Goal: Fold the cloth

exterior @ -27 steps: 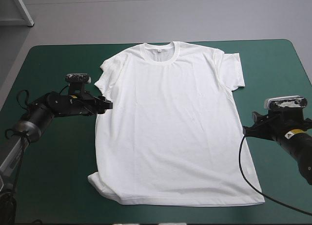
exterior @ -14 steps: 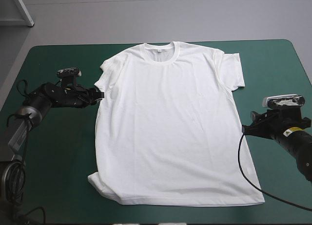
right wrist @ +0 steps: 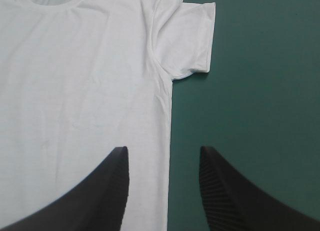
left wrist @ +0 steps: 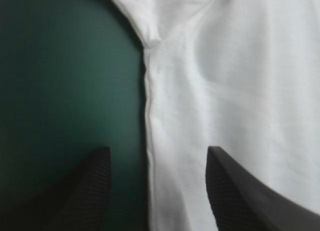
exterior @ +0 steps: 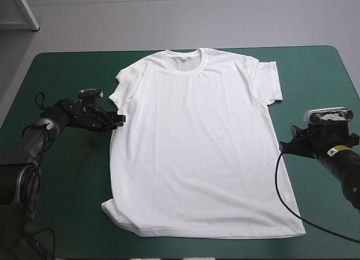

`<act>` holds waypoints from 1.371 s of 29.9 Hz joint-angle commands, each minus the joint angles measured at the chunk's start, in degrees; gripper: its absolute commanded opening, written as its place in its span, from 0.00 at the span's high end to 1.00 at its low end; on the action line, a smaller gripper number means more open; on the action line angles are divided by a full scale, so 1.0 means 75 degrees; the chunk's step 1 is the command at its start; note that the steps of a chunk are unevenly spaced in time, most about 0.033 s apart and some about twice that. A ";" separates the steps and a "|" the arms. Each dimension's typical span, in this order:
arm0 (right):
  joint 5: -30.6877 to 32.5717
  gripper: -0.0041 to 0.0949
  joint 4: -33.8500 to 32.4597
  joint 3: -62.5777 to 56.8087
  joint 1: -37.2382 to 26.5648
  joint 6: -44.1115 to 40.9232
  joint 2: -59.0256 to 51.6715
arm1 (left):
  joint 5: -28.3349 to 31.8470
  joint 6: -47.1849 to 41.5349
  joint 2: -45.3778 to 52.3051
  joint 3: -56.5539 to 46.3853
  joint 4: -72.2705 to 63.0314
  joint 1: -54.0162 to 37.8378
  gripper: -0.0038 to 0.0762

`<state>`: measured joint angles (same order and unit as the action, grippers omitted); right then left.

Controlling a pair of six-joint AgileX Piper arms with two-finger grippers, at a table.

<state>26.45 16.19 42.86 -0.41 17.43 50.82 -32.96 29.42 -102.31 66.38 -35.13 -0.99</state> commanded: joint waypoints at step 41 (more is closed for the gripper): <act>0.0884 0.39 0.0774 0.3941 0.0138 0.1349 0.6810 | -0.0505 0.1062 0.0023 0.0218 -0.0517 0.0020 0.93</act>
<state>33.85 21.62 70.31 -0.14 26.86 102.97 -35.86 36.83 -104.01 67.01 -38.28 -0.99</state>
